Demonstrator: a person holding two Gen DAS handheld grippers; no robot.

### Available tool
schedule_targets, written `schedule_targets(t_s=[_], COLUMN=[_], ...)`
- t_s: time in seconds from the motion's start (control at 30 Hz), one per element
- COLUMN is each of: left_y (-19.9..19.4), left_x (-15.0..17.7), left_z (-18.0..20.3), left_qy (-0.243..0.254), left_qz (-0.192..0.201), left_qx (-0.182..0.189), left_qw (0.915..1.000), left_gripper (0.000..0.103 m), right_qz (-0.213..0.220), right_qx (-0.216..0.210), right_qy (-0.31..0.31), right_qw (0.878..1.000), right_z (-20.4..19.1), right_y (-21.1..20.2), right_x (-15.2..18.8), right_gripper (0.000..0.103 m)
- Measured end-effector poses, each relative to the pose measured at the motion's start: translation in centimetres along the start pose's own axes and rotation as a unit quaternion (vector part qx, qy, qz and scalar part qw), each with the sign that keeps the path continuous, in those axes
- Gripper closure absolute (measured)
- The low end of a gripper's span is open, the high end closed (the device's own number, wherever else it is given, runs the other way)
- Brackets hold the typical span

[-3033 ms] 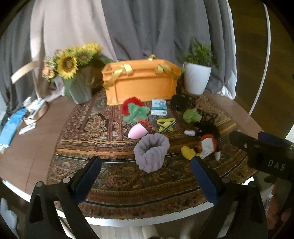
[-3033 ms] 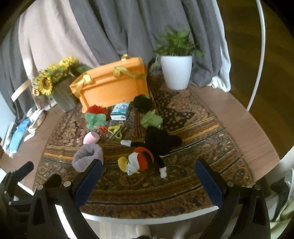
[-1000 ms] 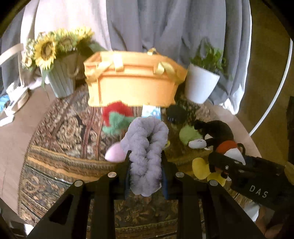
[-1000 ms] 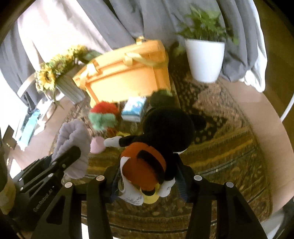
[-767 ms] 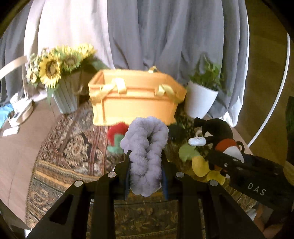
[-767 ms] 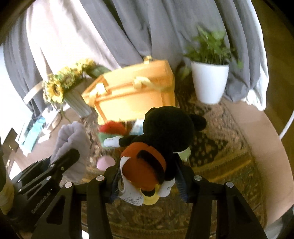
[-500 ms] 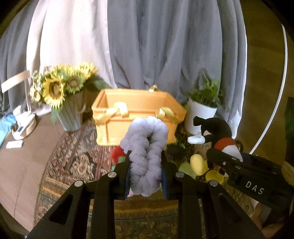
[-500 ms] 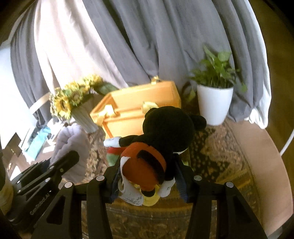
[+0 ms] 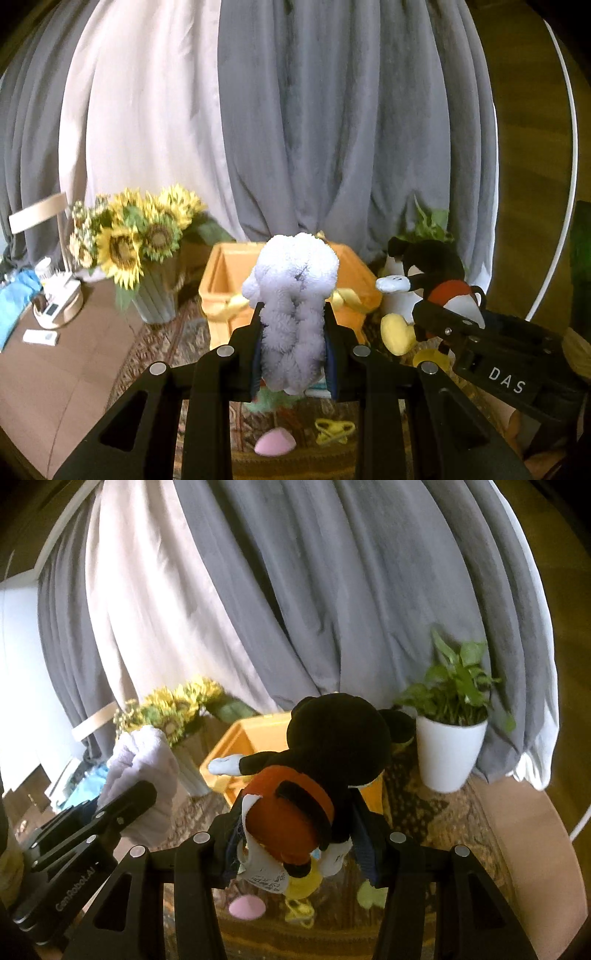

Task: Organize soft objects
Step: 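Lift the scrunchie and Mickey plush with both tools and carry them over the orange crate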

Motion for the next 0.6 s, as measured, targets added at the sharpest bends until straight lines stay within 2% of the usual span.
schedule_targets(t_s=[0.37,0.6], left_y=[2.9,6.5], left_x=[-4.0,-5.8], left_z=[-0.4,-1.0], left_qy=[0.017,0.021], left_qz=[0.04,0.041], left_qx=[-0.008,-0.018], left_qw=[0.999,0.9988], left_gripper=[0.076,0.076], right_qz=[0.029,0.02], right_qx=[0.002,0.0], right_qy=[-0.013,-0.016], right_qw=[0.999,1.0], right_z=[0.5,1.5], right_y=[3.2,7.4], right_x=[-4.2,-5.9], right_gripper=[0.051,0.051])
Point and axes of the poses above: each gripper's, at about its wrist camera, not at the fingertips, and y roughly the way its jaws point, z to its right, x to its underside, the point moved 7 cm from there along y, roughly the way its jaws point, and after that the axes turned 12 degrees about -y, right-handed, at the moved point
